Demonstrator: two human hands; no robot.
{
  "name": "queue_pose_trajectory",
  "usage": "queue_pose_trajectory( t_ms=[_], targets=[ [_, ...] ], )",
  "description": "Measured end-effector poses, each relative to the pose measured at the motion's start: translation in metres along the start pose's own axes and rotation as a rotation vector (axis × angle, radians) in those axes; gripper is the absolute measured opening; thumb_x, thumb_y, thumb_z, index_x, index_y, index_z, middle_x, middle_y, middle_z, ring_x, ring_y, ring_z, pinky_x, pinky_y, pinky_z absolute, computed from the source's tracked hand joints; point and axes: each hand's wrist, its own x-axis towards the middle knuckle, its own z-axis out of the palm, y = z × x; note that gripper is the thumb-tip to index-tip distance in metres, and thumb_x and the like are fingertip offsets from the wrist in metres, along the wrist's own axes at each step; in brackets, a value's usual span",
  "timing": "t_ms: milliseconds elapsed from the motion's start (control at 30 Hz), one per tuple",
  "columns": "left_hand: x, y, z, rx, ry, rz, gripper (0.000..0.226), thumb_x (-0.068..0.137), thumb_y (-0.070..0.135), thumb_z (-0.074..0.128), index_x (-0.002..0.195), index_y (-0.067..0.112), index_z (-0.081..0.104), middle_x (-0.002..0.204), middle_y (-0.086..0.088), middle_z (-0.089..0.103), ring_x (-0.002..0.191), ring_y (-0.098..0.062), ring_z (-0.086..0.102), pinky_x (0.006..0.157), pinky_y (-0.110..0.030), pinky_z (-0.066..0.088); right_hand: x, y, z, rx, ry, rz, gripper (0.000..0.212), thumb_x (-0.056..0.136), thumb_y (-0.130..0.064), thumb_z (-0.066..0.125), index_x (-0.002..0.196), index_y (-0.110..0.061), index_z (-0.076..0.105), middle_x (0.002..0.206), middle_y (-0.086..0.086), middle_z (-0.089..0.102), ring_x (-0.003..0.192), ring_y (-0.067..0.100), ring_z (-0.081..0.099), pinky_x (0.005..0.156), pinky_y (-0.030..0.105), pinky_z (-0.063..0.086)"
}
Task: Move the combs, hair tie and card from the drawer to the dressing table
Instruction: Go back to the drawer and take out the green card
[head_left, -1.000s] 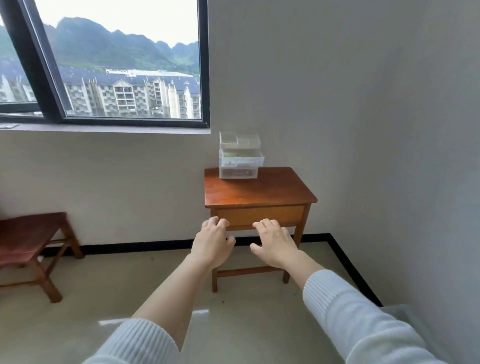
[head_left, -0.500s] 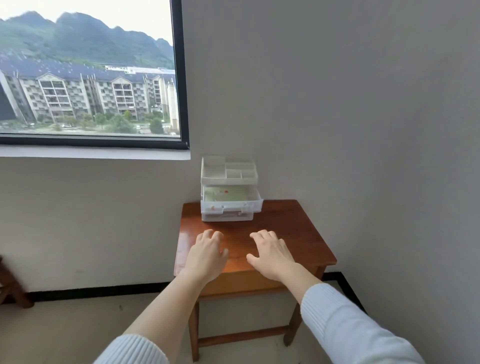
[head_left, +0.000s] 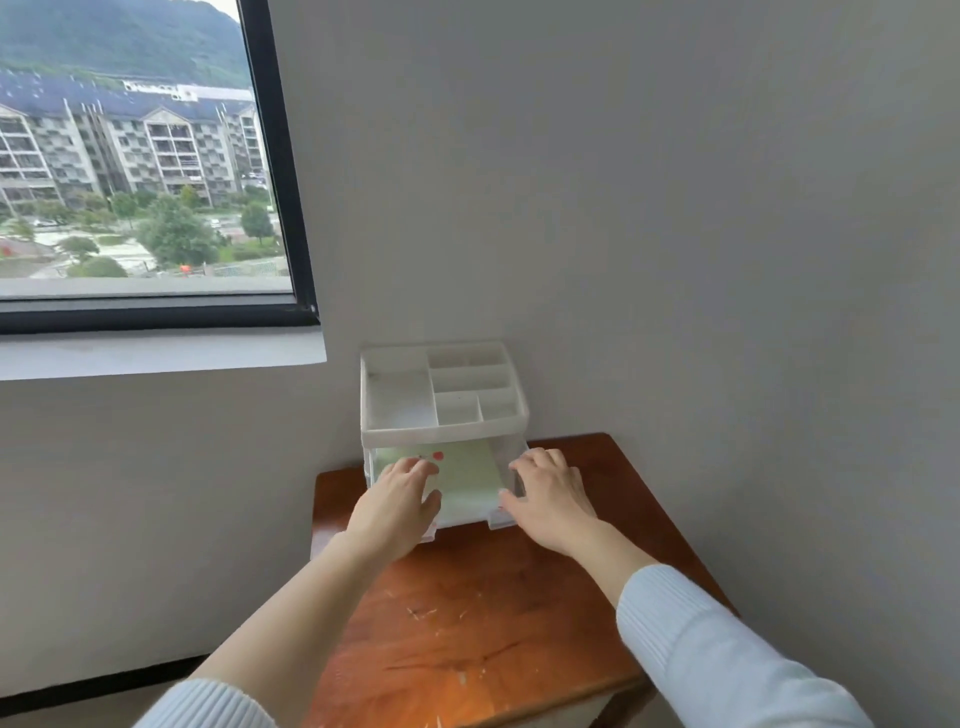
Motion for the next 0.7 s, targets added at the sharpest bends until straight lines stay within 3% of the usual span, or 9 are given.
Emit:
queue_pose_trajectory(
  t_ms=[133, 200, 300, 400, 533, 700],
  targets=[
    [0.033, -0.021, 0.003, 0.065, -0.143, 0.093, 0.048, 0.090, 0.037, 0.057, 0.135, 0.021, 0.048, 0.147, 0.005, 0.044, 0.116, -0.018, 0.057, 0.089, -0.034, 0.052, 0.033, 0.005, 0.009, -0.028, -0.070, 0.078, 0.031, 0.089, -0.037, 0.049, 0.104, -0.015, 0.065, 0.151, 0.009, 0.031, 0.139, 0.025, 0.018, 0.108, 0.045, 0.024],
    [0.045, -0.028, 0.006, 0.121, -0.194, 0.144, 0.054, 0.088, 0.040, 0.059, 0.137, 0.022, 0.045, 0.150, 0.006, 0.040, 0.123, -0.018, 0.054, 0.092, -0.035, 0.051, 0.044, 0.004, 0.013, -0.027, -0.085, 0.114, 0.030, 0.088, -0.034, 0.050, 0.098, -0.011, 0.067, 0.155, 0.009, 0.023, 0.144, 0.025, 0.012, 0.111, 0.046, 0.020],
    [0.057, -0.034, 0.011, 0.174, -0.303, 0.226, 0.064, 0.083, 0.047, 0.063, 0.140, 0.027, 0.041, 0.156, 0.006, 0.029, 0.135, -0.018, 0.041, 0.103, -0.035, 0.045, 0.054, -0.002, 0.019, -0.076, -0.072, 0.200, 0.036, 0.087, -0.032, 0.050, 0.107, -0.008, 0.067, 0.156, 0.010, 0.020, 0.146, 0.027, 0.003, 0.113, 0.050, 0.016],
    [0.064, -0.036, 0.010, 0.264, -0.366, 0.319, 0.067, 0.082, 0.048, 0.063, 0.142, 0.031, 0.037, 0.158, 0.006, 0.023, 0.134, -0.018, 0.042, 0.103, -0.035, 0.042, 0.055, -0.003, 0.026, -0.092, -0.139, 0.302, 0.039, 0.086, -0.034, 0.051, 0.113, -0.008, 0.064, 0.157, 0.010, 0.017, 0.146, 0.031, -0.002, 0.112, 0.056, 0.015],
    [0.069, -0.035, 0.011, 0.348, -0.395, 0.431, 0.063, 0.085, 0.043, 0.060, 0.142, 0.026, 0.038, 0.156, 0.002, 0.030, 0.139, -0.018, 0.035, 0.108, -0.036, 0.041, 0.058, 0.001, 0.032, 0.022, -0.217, 0.433, 0.047, 0.087, -0.038, 0.049, 0.122, -0.009, 0.059, 0.153, 0.008, 0.027, 0.145, 0.028, 0.007, 0.109, 0.053, 0.021],
    [0.071, -0.031, 0.009, 0.491, -0.403, 0.596, 0.049, 0.089, 0.038, 0.056, 0.131, 0.014, 0.051, 0.143, -0.005, 0.050, 0.126, -0.025, 0.050, 0.100, -0.041, 0.048, 0.068, 0.001, 0.032, 0.047, -0.240, 0.521, 0.051, 0.084, -0.038, 0.047, 0.125, -0.008, 0.053, 0.142, 0.006, 0.040, 0.132, 0.024, 0.026, 0.099, 0.048, 0.029]
  ],
)
